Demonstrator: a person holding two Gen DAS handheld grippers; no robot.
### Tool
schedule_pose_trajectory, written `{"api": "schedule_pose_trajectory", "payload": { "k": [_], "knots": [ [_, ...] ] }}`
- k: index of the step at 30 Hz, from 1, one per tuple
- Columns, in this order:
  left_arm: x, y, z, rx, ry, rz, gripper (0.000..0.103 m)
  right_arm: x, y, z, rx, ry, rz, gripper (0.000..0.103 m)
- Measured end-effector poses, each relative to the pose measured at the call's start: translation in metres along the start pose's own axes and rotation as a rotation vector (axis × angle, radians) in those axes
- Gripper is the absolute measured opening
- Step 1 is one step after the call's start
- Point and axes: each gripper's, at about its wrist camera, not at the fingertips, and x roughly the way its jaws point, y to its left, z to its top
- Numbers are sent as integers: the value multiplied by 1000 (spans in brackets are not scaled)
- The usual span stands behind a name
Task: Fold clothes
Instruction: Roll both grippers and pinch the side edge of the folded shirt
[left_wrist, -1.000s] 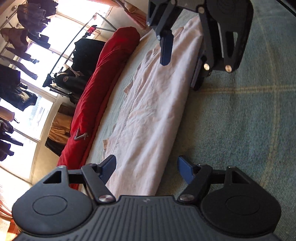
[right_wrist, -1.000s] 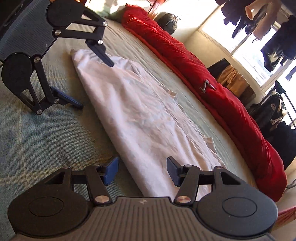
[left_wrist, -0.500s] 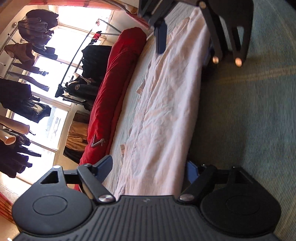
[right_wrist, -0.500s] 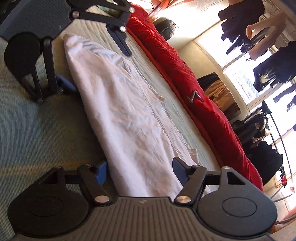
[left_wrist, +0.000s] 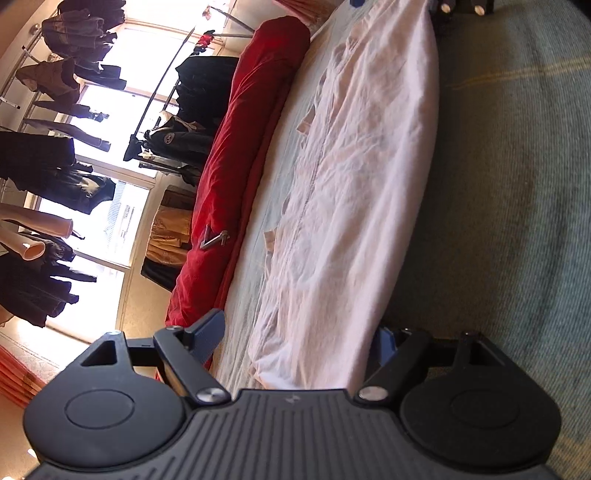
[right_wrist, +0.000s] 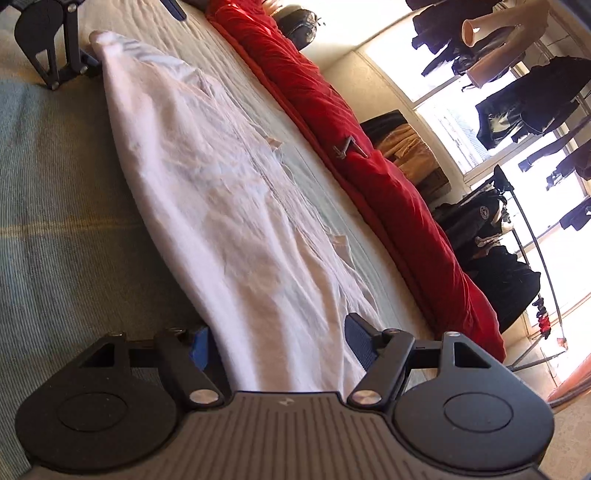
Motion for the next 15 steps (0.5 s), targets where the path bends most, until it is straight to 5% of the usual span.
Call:
{"api": "schedule_pose_trajectory", "payload": {
  "k": [5,11,15],
  "knots": [
    [6,-2,4,8,-17,0,82,6,12,13,-20,-36,-3,75],
    [0,6,-29,-28,58,16,82,0,-3,-18,-14,21,-57,75],
    [-2,3,-33,-14,64,12,68,0,-9,-29,16,45,-74,70]
  ]
}}
